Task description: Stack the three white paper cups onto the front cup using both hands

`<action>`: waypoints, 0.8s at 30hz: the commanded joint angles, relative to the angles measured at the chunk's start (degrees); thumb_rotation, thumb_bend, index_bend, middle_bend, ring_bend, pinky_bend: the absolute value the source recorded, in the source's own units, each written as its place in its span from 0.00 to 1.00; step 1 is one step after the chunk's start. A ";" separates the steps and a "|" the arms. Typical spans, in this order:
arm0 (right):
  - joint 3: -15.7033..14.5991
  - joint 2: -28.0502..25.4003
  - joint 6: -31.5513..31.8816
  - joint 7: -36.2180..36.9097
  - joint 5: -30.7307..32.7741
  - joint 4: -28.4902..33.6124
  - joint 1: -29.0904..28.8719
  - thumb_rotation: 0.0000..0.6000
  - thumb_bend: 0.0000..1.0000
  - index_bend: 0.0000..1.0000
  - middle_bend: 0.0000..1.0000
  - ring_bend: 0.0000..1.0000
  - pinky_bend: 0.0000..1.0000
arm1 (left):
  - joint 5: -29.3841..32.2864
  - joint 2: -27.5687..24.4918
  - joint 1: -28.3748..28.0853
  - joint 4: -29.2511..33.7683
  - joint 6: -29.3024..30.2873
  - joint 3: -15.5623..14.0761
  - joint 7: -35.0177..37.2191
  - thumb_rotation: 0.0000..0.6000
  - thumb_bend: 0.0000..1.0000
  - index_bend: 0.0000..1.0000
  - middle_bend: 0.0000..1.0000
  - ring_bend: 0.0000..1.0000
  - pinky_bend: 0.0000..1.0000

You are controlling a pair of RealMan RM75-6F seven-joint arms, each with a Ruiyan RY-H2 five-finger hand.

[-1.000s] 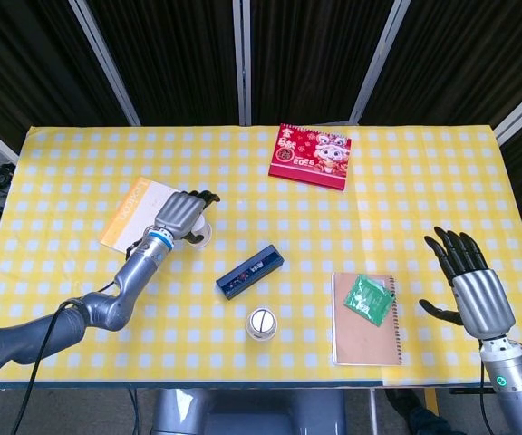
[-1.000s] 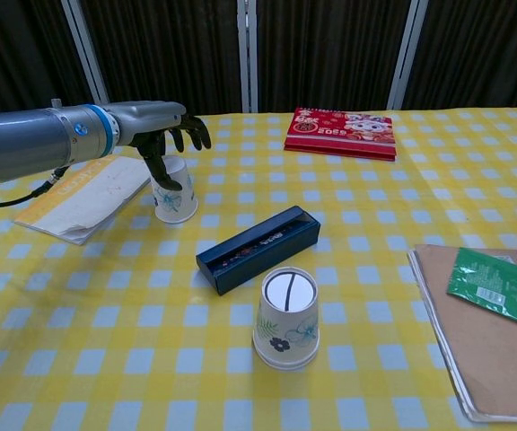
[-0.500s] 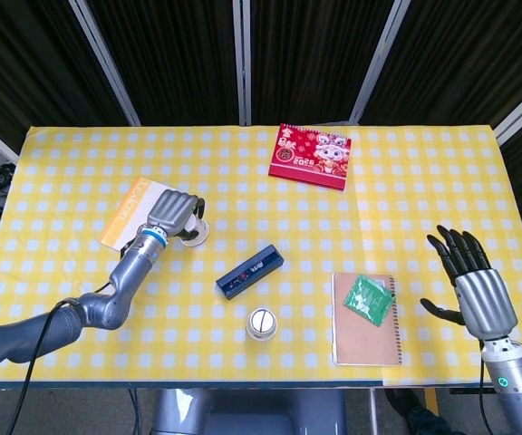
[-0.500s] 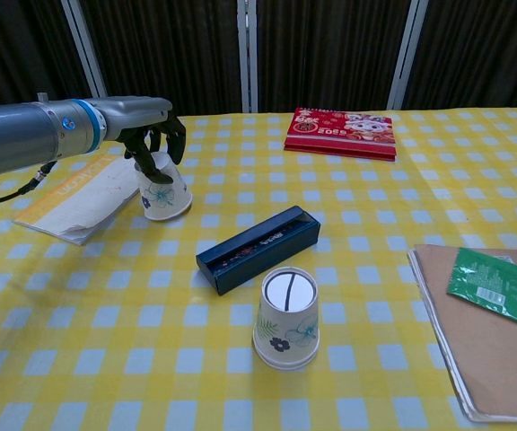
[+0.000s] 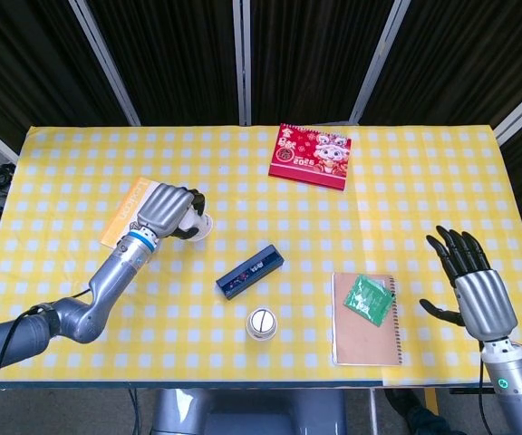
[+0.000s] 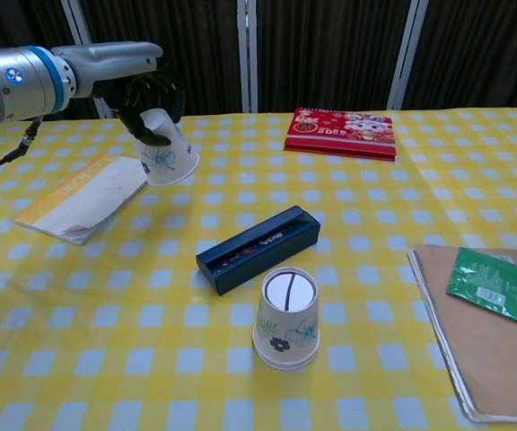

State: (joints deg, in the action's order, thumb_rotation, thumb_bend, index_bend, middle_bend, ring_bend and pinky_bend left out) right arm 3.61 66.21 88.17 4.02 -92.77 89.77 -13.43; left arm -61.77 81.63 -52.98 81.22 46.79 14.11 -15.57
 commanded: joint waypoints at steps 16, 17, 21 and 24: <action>0.26 -0.08 -0.37 -2.34 0.00 1.24 0.84 1.00 0.00 0.05 0.00 0.00 0.00 | -22.99 -11.35 -1.03 23.70 -0.72 -5.72 4.34 1.00 0.30 0.51 0.44 0.48 0.64; 0.28 -0.10 -0.38 -2.33 0.03 1.23 0.87 1.00 0.00 0.05 0.00 0.00 0.00 | -23.13 -11.23 -1.24 23.89 -1.02 -5.86 4.05 1.00 0.30 0.51 0.44 0.48 0.64; 0.52 -0.23 -0.26 -2.12 0.26 1.16 1.05 1.00 0.00 0.05 0.00 0.00 0.00 | -24.22 -10.62 -2.64 24.96 -3.09 -6.76 1.69 1.00 0.30 0.51 0.44 0.48 0.64; 0.72 -0.33 -0.19 -1.93 0.27 1.15 1.11 1.00 0.00 0.05 0.00 0.00 0.00 | -23.89 -9.13 -3.56 25.74 -3.94 -6.76 0.89 1.00 0.30 0.51 0.44 0.48 0.64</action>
State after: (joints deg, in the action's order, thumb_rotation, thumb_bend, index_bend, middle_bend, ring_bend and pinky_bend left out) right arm 4.33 65.88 87.97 2.08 -92.51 90.93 -12.32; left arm -85.68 71.84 -55.98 106.50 43.38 7.46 -14.42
